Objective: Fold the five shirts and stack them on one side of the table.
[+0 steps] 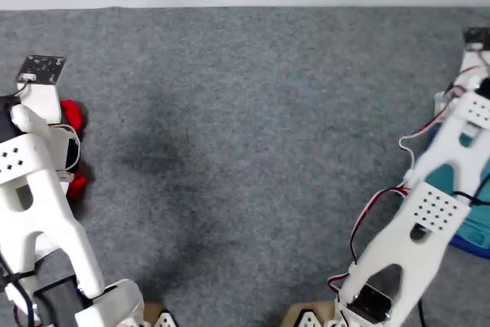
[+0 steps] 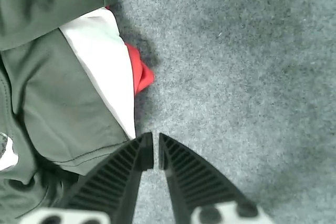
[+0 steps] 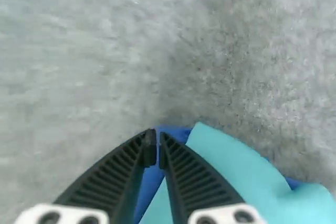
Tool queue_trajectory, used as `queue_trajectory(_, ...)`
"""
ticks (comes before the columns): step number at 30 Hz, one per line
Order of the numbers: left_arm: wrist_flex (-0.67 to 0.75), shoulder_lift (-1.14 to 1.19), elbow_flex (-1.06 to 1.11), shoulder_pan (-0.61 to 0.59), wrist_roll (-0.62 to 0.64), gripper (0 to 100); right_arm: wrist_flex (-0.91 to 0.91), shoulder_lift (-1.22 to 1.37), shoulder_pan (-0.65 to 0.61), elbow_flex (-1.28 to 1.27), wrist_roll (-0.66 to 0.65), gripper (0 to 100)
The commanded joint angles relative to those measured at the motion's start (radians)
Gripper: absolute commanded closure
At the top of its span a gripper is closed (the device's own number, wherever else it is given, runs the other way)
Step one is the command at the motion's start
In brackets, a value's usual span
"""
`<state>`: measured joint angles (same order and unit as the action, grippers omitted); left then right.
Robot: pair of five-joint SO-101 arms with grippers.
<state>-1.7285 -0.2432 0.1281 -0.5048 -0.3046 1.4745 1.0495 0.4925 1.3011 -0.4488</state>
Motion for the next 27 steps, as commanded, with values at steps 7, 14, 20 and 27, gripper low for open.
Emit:
queue_trajectory(7,-0.023,-0.143,-0.007,0.021,0.000,97,0.325,-0.108,-0.105,0.351,0.063,99.0)
queue_trajectory(14,0.020,-0.130,0.001,-0.055,-0.051,92,0.328,-0.232,-0.102,0.071,0.089,99.0)
queue_trajectory(20,0.055,0.048,-0.008,-0.170,-0.098,85,0.325,-0.542,-0.137,-0.488,0.089,99.0)
queue_trajectory(27,0.160,0.331,-0.028,-0.285,-0.242,83,0.321,-0.826,-0.150,-0.942,0.094,99.0)
